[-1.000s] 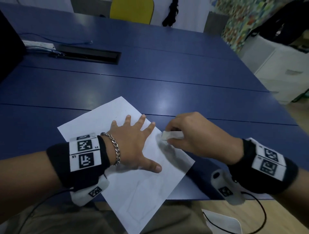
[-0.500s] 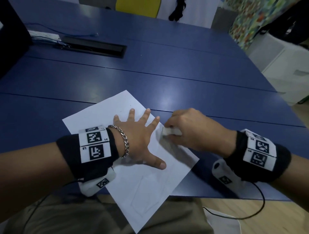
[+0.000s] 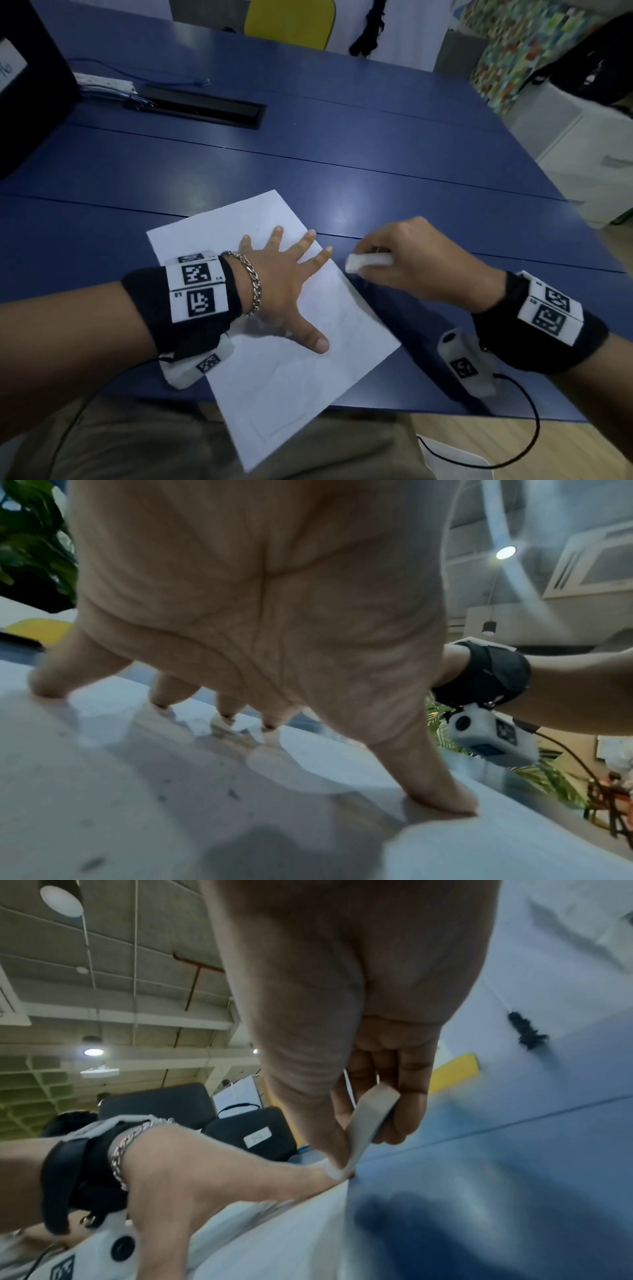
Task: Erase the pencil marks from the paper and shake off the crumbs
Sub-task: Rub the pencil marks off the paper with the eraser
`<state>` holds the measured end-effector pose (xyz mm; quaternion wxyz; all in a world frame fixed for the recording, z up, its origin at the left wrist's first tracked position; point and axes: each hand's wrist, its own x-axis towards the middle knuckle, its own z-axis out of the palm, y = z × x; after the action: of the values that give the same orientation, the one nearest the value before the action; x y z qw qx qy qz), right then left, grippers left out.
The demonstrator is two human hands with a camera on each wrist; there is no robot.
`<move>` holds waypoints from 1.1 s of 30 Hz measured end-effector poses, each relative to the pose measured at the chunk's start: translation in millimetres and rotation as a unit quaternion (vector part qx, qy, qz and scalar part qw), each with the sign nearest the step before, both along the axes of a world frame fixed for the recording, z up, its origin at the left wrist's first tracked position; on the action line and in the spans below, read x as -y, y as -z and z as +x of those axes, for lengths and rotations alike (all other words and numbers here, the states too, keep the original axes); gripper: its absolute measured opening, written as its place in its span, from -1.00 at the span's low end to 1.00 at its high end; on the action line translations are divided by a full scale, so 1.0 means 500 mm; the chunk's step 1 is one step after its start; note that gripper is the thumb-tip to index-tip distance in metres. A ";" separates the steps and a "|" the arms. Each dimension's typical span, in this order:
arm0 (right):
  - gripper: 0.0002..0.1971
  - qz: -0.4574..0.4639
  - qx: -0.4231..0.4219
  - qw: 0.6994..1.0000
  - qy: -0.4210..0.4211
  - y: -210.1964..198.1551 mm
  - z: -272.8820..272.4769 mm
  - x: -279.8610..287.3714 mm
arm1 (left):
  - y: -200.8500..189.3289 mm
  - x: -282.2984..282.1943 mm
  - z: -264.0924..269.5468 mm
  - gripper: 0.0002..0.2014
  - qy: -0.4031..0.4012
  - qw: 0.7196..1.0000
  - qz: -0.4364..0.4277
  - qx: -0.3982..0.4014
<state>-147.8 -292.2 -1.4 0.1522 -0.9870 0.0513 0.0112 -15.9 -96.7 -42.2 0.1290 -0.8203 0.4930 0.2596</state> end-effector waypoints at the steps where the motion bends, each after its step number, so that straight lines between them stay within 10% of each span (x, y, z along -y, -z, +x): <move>1: -0.91 0.013 0.000 1.000 0.006 -0.006 -0.007 0.005 | -0.005 -0.005 0.016 0.51 0.024 1.000 0.001 -0.004; 5: -0.82 0.061 -0.010 0.998 -0.017 -0.012 -0.041 -0.012 | -0.016 -0.028 0.065 0.60 0.113 0.993 -0.017 -0.001; 33: -0.73 -0.001 -0.091 0.971 -0.220 0.005 0.004 -0.083 | 0.013 -0.048 -0.011 0.50 0.002 1.000 0.009 0.010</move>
<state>-145.6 -250.6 -3.9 0.1401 -0.9691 -0.1530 0.1338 -21.6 -72.5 -48.7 0.1417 -0.8207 0.4911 0.2555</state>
